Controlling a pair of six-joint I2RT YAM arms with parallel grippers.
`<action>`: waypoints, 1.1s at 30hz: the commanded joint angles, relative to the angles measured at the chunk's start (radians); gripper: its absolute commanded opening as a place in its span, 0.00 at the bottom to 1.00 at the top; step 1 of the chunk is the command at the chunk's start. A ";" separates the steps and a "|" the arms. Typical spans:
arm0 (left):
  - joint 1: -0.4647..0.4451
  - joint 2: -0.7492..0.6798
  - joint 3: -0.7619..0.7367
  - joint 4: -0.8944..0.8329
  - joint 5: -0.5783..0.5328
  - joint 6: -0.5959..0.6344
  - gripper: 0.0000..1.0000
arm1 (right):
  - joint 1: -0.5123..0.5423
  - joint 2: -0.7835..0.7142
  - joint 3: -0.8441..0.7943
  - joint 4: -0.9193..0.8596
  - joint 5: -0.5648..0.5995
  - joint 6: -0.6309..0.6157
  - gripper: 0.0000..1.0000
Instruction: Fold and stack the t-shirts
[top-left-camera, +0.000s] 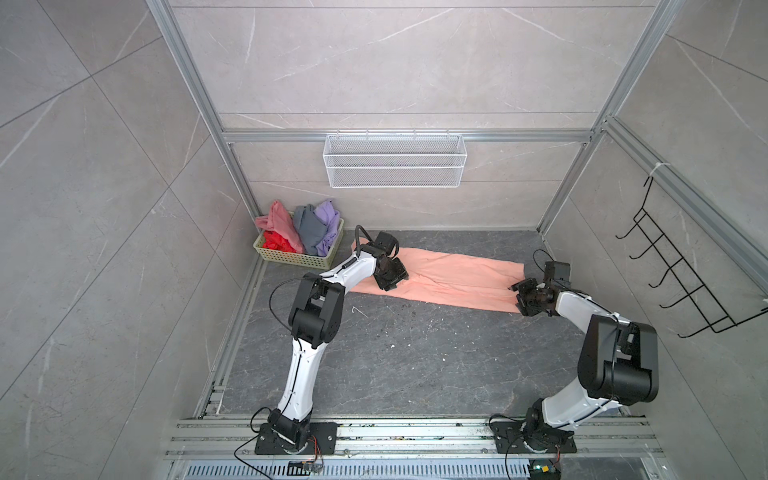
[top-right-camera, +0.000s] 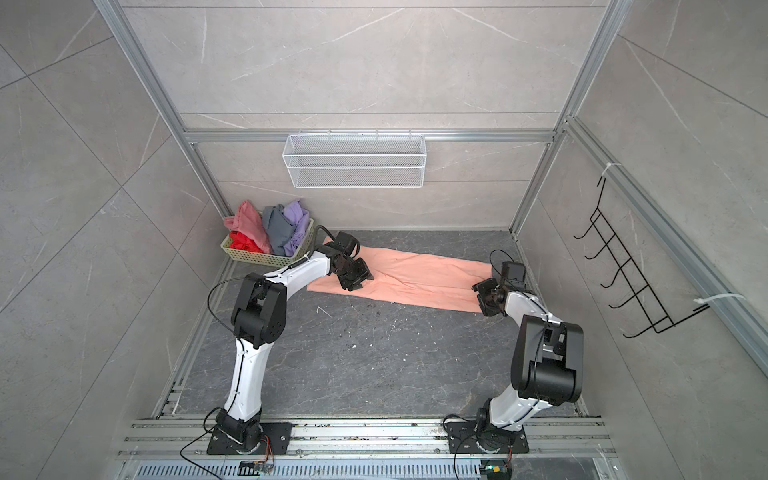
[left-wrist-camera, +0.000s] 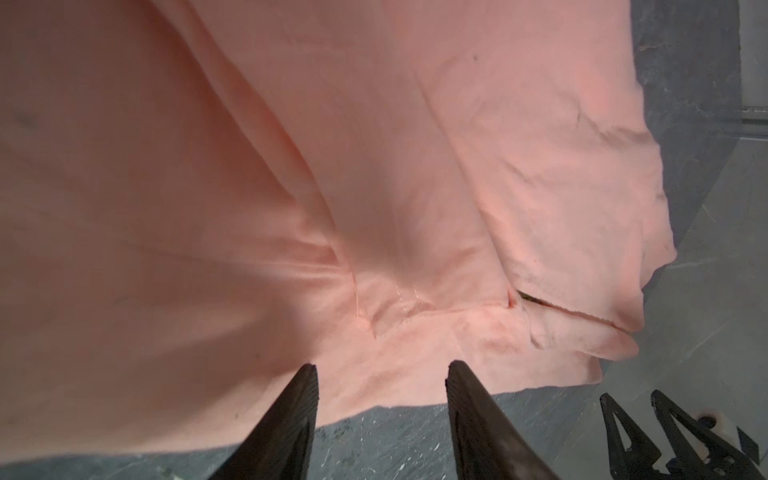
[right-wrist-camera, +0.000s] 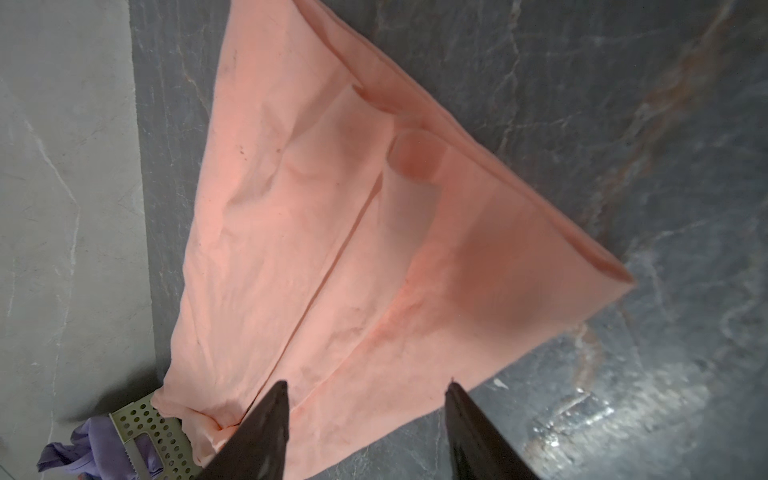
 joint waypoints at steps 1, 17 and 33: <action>-0.002 0.025 0.057 0.033 -0.021 -0.060 0.52 | 0.004 0.034 0.021 0.016 0.002 0.017 0.61; -0.013 0.128 0.154 0.140 0.009 -0.122 0.08 | -0.003 0.132 0.108 -0.007 0.027 -0.009 0.61; 0.028 0.191 0.270 0.476 0.062 -0.241 0.00 | -0.016 0.311 0.305 0.105 0.012 -0.018 0.60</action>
